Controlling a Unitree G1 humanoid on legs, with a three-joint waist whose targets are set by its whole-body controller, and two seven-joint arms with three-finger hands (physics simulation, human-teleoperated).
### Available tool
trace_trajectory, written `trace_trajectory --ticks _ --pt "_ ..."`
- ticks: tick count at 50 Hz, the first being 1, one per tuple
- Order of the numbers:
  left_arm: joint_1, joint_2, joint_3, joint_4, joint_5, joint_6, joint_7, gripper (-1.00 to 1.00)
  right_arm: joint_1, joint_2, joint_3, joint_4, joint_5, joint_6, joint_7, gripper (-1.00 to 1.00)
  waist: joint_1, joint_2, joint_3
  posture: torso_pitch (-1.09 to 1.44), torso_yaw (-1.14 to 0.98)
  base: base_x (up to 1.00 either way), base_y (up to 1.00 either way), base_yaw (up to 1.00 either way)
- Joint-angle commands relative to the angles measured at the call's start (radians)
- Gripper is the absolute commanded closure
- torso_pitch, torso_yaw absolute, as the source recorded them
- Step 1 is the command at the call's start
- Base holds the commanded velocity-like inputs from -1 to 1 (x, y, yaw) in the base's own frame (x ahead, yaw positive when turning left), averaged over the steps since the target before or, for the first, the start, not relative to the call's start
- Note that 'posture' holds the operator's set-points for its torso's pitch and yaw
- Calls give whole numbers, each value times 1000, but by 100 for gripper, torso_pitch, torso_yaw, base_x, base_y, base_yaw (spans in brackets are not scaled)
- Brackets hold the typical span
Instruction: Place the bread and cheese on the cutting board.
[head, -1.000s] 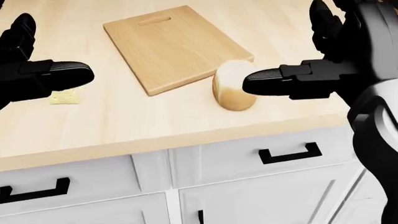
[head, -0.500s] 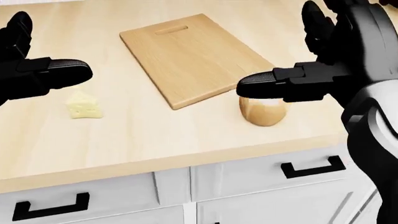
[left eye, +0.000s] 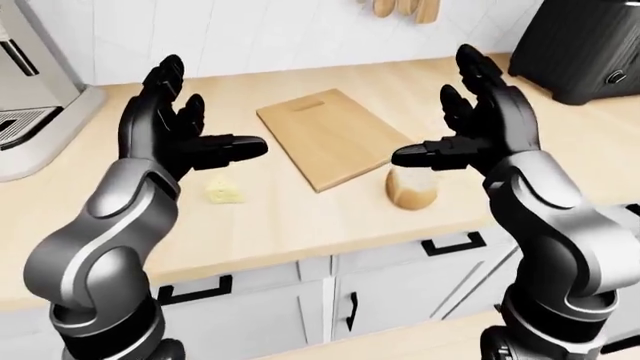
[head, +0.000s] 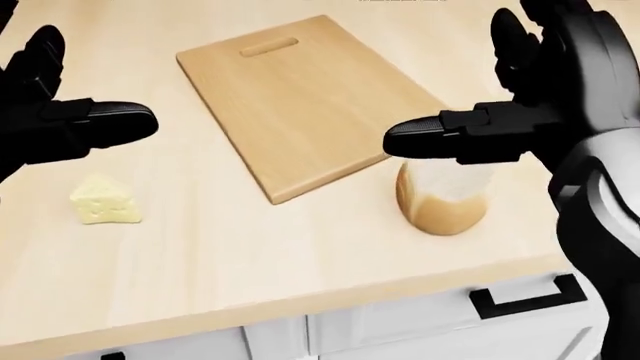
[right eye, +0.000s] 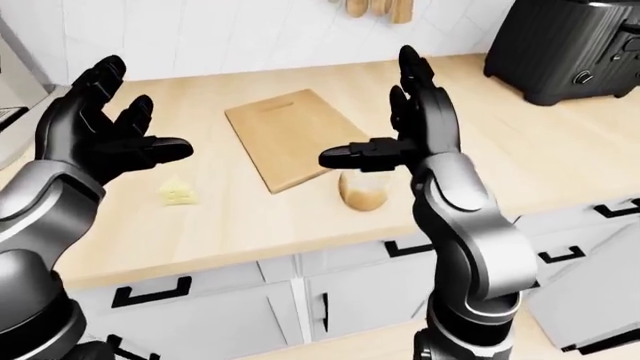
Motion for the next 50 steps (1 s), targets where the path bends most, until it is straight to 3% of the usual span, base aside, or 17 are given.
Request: trace_trajectory --ticks 1,4,5,6,8,10,12,22,36,42,45,47,50 --pt "-26 11 12 -21 2 -28 -3 -100 -28 -6 -7 -24 -9 -19 2 -100 1 -1 -24 0 0 0 0 0" --pt "-24 10 12 -22 5 -30 -6 -100 -26 -1 -2 -21 -15 -14 8 -100 -3 2 -24 0 0 -1 0 0" --pt "-23 9 13 -23 5 -29 -6 -100 -24 0 1 -19 -18 -15 11 -100 -4 4 -47 0 0 -84 0 0" --pt "-29 10 14 -23 2 -23 -3 -100 -25 3 -3 -20 -18 -24 14 -100 0 7 -56 0 0 -41 0 0" --pt "-32 10 15 -24 -1 -19 0 -100 -26 4 -3 -20 -21 -23 15 -100 -4 5 -21 0 0 0 0 0" --pt "-28 11 14 -21 2 -25 -2 -100 -25 4 -2 -21 -23 -25 18 -100 -6 4 -26 0 0 0 0 0" --pt "-35 11 18 -27 -6 -11 6 -100 -23 0 3 -25 -32 -26 19 -100 -7 4 -17 0 0 0 0 0" --pt "-26 16 15 -24 -9 -23 6 -100 1 -1 36 -11 -130 -56 61 -100 -10 4 -18 0 0 0 0 0" --pt "-9 8 9 -15 12 -45 -14 -100 49 14 126 44 -442 -117 221 -100 -9 9 -20 0 0 0 0 0" --pt "-9 1 6 -9 26 -48 -23 -100 58 44 122 67 -554 -139 282 -100 -9 9 -23 0 0 0 0 0" --pt "-8 1 10 -11 27 -47 -26 -100 62 56 117 81 -582 -150 303 -71 -9 11 -24 0 0 0 0 0" --pt "-7 0 11 -12 28 -46 -26 -100 63 63 111 90 -595 -159 309 -79 -9 12 -25 0 0 0 0 0" --pt "-10 0 13 -18 24 -38 -22 -100 61 67 105 88 -604 -157 316 -73 -9 12 -27 0 0 0 0 0"
